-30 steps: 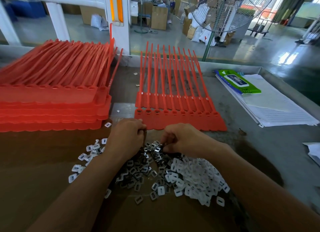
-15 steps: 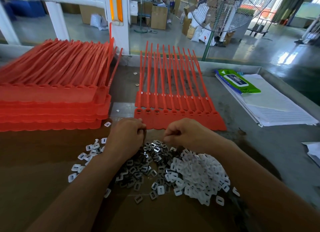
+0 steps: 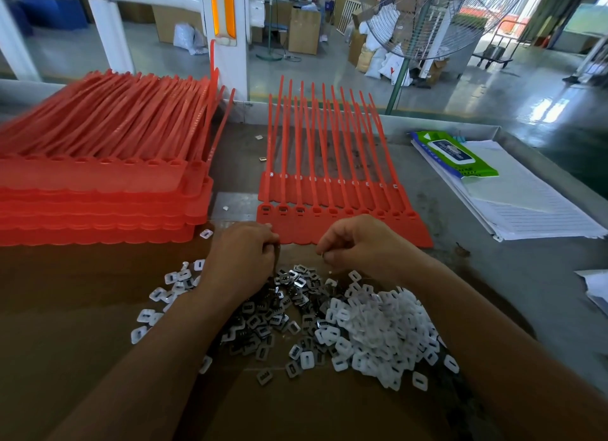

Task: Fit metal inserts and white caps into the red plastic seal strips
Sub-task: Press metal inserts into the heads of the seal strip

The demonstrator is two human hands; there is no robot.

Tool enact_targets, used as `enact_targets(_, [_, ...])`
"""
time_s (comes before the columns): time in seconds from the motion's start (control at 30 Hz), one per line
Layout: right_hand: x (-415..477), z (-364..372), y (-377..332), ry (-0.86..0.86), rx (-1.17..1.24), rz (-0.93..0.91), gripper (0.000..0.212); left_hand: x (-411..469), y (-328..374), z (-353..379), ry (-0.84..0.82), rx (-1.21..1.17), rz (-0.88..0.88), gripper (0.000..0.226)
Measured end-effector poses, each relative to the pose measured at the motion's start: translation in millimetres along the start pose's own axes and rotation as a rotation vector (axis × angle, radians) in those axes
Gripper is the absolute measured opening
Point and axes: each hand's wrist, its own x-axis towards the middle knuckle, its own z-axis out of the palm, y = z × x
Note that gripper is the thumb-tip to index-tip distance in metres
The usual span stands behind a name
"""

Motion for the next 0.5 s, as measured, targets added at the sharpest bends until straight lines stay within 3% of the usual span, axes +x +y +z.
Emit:
enact_targets(0.1, [7.6, -1.3, 1.0, 0.082, -0.097, -0.028, 0.021, 0.4, 0.4, 0.2, 0.001, 0.000, 0.001, 0.027])
enact_targets(0.23, [27.8, -7.4, 6.9, 0.220, -0.153, -0.035, 0.013, 0.2, 1.3, -0.5, -0.001, -0.012, -0.004, 0.027])
enact_targets(0.5, [66.5, -10.9, 13.9, 0.400, -0.162, 0.071, 0.011, -1.4, 2.8, -2.5, 0.004, -0.017, -0.025, 0.024])
